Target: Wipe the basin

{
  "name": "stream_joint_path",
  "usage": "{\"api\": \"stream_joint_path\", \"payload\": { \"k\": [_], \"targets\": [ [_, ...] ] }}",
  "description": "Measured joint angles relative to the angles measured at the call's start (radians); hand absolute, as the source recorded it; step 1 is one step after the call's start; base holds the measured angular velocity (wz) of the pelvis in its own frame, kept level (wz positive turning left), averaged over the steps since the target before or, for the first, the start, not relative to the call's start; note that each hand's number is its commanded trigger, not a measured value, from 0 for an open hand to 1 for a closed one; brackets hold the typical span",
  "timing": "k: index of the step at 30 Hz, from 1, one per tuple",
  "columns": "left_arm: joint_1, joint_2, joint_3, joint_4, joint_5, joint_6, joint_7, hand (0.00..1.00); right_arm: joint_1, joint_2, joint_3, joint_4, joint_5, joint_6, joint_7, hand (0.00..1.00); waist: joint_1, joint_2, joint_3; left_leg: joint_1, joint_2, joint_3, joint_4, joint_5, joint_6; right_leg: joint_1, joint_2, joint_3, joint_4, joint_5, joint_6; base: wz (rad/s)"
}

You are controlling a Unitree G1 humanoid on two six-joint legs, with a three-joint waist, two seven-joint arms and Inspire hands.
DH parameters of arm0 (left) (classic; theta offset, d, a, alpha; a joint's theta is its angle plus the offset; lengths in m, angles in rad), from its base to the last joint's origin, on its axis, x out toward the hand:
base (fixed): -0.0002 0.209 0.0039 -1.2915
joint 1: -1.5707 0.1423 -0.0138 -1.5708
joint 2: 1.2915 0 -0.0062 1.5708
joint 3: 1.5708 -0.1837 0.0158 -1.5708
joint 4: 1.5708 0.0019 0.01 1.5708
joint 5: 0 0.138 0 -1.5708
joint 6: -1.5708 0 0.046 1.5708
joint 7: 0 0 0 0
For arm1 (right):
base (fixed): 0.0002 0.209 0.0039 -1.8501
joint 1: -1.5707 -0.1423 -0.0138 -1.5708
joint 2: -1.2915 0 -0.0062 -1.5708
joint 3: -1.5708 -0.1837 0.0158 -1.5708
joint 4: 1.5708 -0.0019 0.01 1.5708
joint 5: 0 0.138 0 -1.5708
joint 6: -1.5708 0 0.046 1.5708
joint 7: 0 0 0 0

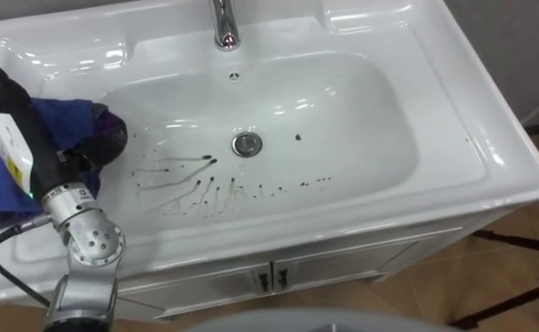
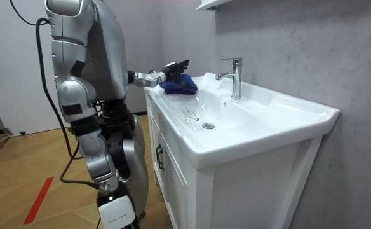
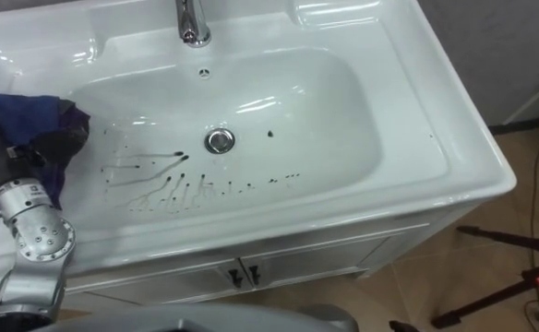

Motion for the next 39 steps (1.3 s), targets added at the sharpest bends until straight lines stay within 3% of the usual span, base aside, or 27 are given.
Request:
{"api": "stream_joint_path", "payload": {
  "k": [7, 11, 13, 17, 28, 33, 39],
  "targets": [
    [0.001, 0.0, 0.0, 0.085, 0.001, 0.001, -0.001, 0.0, -0.001, 0.0, 0.0, -0.008, 0.002, 0.009, 0.004, 0.0, 0.003, 0.001, -0.0012, 0.006, 0.001, 0.006, 0.001, 0.0, 0.0, 0.0, 0.0, 0.001, 0.006, 0.0, 0.0, -0.03],
    [-0.004, 0.001, 0.002, 0.154, 0.002, 0.008, -0.013, 0.0, 0.0, 0.0, -0.001, -0.021, 0.001, 0.015, 0.01, 0.0, 0.007, 0.005, 0.0023, 0.018, 0.001, 0.007, -0.002, 0.0, 0.0, 0.009, 0.001, 0.001, 0.005, 0.0, -0.001, -0.06],
    [-0.004, 0.001, 0.003, 0.174, 0.002, 0.009, -0.026, 0.0, 0.002, 0.0, -0.001, -0.022, 0.001, 0.018, 0.011, 0.0, 0.007, 0.014, -0.0022, 0.023, 0.001, 0.007, -0.002, 0.0, 0.0, 0.013, 0.001, 0.001, 0.005, 0.0, -0.001, 0.0],
    [-0.003, 0.001, 0.004, 0.178, 0.002, 0.02, -0.05, 0.0, 0.002, 0.0, -0.001, -0.024, 0.0, 0.036, 0.017, 0.0, 0.016, 0.02, -0.0032, 0.025, 0.003, 0.007, -0.002, 0.0, 0.0, 0.013, 0.002, 0.002, 0.007, 0.001, -0.001, 0.0],
    [-0.005, 0.001, 0.005, 0.185, 0.009, 0.053, -0.064, 0.0, 0.012, -0.004, -0.001, -0.037, 0.0, 0.038, 0.031, 0.0, 0.017, 0.019, -0.0044, 0.038, 0.003, 0.006, -0.002, 0.0, 0.0, 0.029, 0.002, 0.001, 0.007, 0.001, -0.002, 0.0],
    [-0.021, 0.002, 0.022, 0.229, 0.008, 0.053, -0.074, 0.0, 0.016, -0.004, -0.001, -0.036, 0.003, 0.039, 0.03, 0.0, 0.018, 0.018, -0.0054, 0.043, 0.003, 0.007, -0.001, 0.0, 0.0, 0.033, 0.002, 0.002, 0.008, 0.001, -0.002, 0.0],
    [-0.025, 0.002, 0.035, 0.249, 0.008, 0.057, -0.079, 0.0, 0.032, -0.004, -0.004, -0.037, 0.001, 0.067, 0.032, 0.0, 0.024, 0.02, -0.01, 0.055, 0.003, 0.007, -0.008, 0.0, 0.0, 0.034, 0.005, 0.017, 0.011, 0.001, -0.002, -0.06]
  ]
}}
